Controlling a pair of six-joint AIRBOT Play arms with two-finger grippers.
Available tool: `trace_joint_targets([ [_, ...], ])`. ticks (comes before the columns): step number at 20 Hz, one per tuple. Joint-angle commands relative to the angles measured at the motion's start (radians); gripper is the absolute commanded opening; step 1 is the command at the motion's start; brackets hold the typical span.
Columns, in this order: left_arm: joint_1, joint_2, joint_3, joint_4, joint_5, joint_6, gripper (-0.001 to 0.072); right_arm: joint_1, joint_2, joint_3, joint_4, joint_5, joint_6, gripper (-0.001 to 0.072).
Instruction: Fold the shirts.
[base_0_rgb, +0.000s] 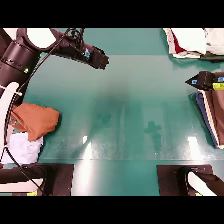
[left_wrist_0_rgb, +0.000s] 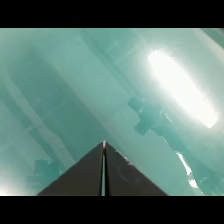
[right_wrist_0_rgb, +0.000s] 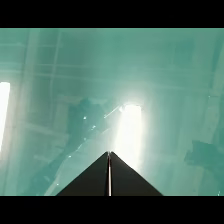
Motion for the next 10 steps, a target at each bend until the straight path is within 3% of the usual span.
trace_joint_targets([
  [1,0.0,0.0,0.0,0.0,0.0,0.0,0.003,0.002,0.001,0.0,0.002,0.001,0.0,0.0017],
  [10,0.0,0.0,0.001,0.0,0.0,0.0,0.003,0.002,0.001,0.0,0.002,0.035,0.0,0.0017],
])
